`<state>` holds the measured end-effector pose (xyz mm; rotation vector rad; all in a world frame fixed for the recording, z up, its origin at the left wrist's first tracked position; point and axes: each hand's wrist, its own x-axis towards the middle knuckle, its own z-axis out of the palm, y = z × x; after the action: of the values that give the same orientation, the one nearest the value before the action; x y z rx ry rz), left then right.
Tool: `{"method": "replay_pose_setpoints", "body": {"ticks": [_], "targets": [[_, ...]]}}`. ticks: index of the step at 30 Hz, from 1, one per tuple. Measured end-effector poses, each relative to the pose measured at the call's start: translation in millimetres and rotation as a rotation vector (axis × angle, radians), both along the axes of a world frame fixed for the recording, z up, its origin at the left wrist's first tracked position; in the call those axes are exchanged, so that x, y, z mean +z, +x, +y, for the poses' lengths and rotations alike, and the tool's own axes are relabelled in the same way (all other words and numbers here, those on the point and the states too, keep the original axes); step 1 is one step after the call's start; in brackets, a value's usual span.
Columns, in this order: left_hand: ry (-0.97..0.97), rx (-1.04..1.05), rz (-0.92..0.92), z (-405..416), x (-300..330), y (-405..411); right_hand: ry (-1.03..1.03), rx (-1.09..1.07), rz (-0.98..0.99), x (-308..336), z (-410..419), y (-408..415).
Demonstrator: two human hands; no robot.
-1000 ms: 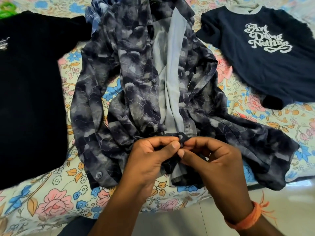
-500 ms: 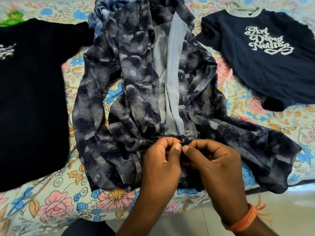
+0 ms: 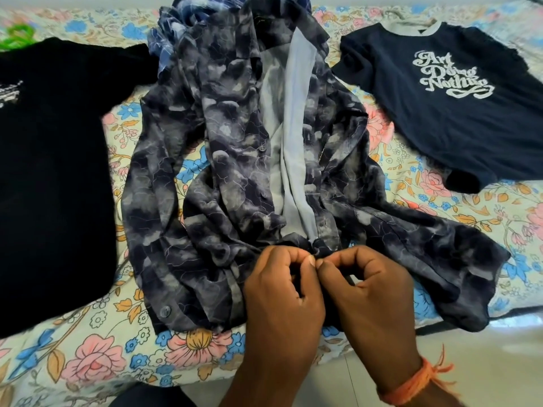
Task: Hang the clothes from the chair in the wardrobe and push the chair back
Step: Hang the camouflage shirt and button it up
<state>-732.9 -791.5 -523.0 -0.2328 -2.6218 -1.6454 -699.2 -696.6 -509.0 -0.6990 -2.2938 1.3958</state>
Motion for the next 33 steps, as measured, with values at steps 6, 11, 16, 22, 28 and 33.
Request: {"method": "replay_pose_setpoints", "body": {"ticks": [6, 11, 16, 22, 28, 33], "targets": [[0.477, -0.004, -0.509, -1.8, 12.5, -5.6, -0.043, 0.017, 0.099, 1.0, -12.7, 3.6], [0.498, -0.104, -0.592, -11.5, 15.9, -11.6, -0.464, 0.129, -0.015, 19.6, -1.1, -2.5], [-0.154, -0.475, -0.464, -25.9, 31.3, -12.5, -0.443, 0.113, -0.246, 22.5, 36.2, -18.7], [-0.291, -0.456, -0.280, -26.3, 51.5, -2.0, -0.266, 0.048, -0.065, 5.2, 23.5, -30.6], [-0.256, 0.024, 0.323, -30.9, 70.5, -27.9, -0.090, 0.101, -0.090, 15.6, 21.7, -37.2], [-0.485, -0.049, 0.013, -29.7, 52.2, -45.2, -0.383, 0.158, -0.181, 27.9, 20.1, -44.2]]}}
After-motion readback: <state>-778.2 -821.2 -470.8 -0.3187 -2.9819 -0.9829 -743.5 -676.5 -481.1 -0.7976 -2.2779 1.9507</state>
